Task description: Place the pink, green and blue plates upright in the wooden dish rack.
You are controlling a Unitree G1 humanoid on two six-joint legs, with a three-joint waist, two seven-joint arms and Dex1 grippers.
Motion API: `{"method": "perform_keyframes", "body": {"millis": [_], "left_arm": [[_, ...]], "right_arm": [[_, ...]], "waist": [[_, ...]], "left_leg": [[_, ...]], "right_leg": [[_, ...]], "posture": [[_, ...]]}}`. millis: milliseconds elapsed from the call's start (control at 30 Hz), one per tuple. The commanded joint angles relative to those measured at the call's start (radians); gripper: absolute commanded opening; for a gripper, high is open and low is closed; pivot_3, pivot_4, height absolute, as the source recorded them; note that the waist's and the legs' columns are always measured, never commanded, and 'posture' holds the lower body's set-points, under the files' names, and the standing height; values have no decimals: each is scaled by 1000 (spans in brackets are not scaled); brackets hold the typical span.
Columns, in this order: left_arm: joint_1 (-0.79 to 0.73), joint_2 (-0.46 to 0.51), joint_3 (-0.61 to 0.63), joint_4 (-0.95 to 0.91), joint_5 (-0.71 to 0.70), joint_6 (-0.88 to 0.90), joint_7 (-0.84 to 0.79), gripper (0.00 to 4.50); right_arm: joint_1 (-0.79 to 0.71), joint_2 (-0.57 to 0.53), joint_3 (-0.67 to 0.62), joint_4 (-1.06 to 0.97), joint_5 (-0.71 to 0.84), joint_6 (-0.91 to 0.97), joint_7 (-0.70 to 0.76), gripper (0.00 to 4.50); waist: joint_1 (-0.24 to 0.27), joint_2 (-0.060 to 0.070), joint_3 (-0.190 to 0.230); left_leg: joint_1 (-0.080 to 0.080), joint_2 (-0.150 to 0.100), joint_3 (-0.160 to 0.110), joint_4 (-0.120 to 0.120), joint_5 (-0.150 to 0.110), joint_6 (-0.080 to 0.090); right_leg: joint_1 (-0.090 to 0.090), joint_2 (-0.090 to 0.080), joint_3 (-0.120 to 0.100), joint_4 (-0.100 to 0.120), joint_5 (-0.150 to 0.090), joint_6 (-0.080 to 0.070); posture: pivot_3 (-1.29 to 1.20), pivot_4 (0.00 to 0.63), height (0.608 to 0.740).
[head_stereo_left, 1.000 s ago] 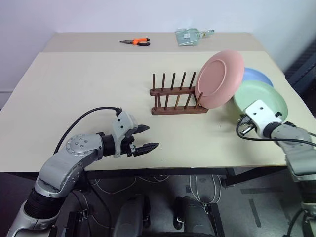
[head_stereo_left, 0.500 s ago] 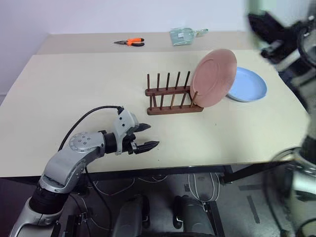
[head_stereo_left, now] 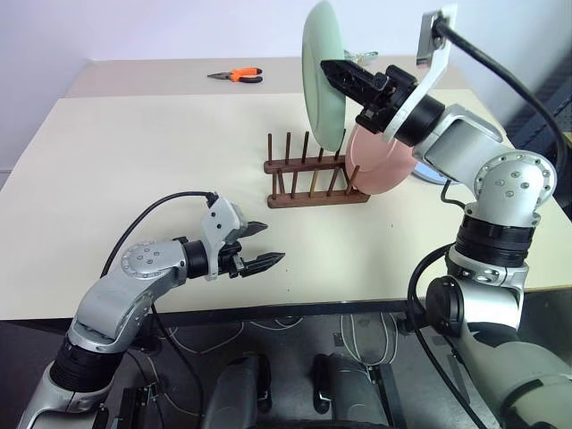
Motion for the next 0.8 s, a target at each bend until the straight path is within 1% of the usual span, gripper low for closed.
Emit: {"method": "perform_keyframes", "body": {"millis": [33, 233, 333, 400, 433, 467, 500, 533, 567, 600, 700, 767, 800], "left_arm": [[6, 5, 23, -43, -6, -5, 6, 3525], [0, 6, 22, -39, -7, -7, 5, 3525], [-3, 7, 22, -35, -7, -8, 2, 3525], [-3, 6, 21, -38, -9, -4, 3, 3525], [-2, 7, 22, -39, -10, -3, 2, 3525], [-2, 7, 23, -40, -12, -2, 2, 3525], [-1, 8, 24, -41, -12, -1, 3, 3525], [2, 9, 26, -44, -13, 0, 3, 3525], [4, 10, 28, -46, -14, 1, 4, 3525], [8, 11, 33, -51, -15, 4, 8, 3525], [22, 17, 46, -64, -19, 9, 12, 3525], [30, 20, 49, -68, -22, 11, 10, 3525], [31, 21, 48, -68, -23, 11, 8, 3525]], "right_arm": [[-16, 14, -41, 28, 40, 1, -9, 13], [-16, 18, -30, 95, 8, -3, -14, 13], [-14, 11, -18, 122, -32, -21, -2, 1053], [-6, -24, 29, 105, -108, -64, 49, 2027], [8, -59, 84, 73, -178, -111, 99, 2547], [30, -117, 168, 31, -292, -203, 165, 2966], [51, -173, 237, -4, -402, -309, 225, 3558], [71, -229, 280, -34, -493, -405, 271, 3558], [87, -269, 296, -51, -552, -482, 309, 3558], [103, -309, 279, -71, -580, -538, 340, 3558], [142, -421, 116, -70, -549, -569, 389, 3558], [185, -483, 35, -36, -542, -563, 412, 3558], [223, -515, 13, -19, -560, -575, 432, 3558]], "waist": [[0, 0, 0], [0, 0, 0], [0, 0, 0], [0, 0, 0], [1, 0, 0], [3, 0, 0], [4, 0, 0], [5, 0, 0], [5, 0, 0], [4, 0, 0], [3, 0, 0], [9, 0, 0], [10, 0, 0]], "left_leg": [[0, 0, 0, 0, 0, 0], [0, 0, 0, 0, 0, 0], [0, 0, 0, 0, 0, 0], [0, 0, 0, 0, 0, 0], [0, 0, 0, 0, 0, 0], [0, 0, 1, 0, 0, 0], [0, 0, 1, 0, 0, 0], [-1, 0, 0, 0, 0, 1], [-1, -1, 1, 0, -1, 1], [-1, -1, 1, 0, -1, 1], [-1, -1, 1, 0, -1, 1], [-1, -1, 1, 0, -1, 1], [0, -1, 1, 0, -1, 1]], "right_leg": [[0, 0, 0, 0, 0, 0], [0, 0, 0, 0, 0, 0], [0, 0, 0, 0, 0, 0], [0, 0, 1, 0, 0, 0], [0, 0, 1, 0, 0, 0], [-1, 0, 1, 0, 0, 0], [-1, 0, 1, 0, 0, 0], [-1, 0, 1, 0, 0, 0], [-1, 0, 1, 0, -1, 1], [-1, 0, 1, 0, -1, 1], [-1, 0, 1, 0, -1, 2], [-1, -1, 1, -1, -1, 2], [0, -1, 1, -1, -1, 2]], "posture": [[0, 150, 740], [0, 150, 740], [0, 150, 740], [0, 150, 740], [0, 150, 740], [0, 150, 740], [0, 150, 740], [0, 150, 740], [0, 150, 740], [0, 150, 740], [0, 150, 740], [0, 150, 740], [0, 150, 740]]}}
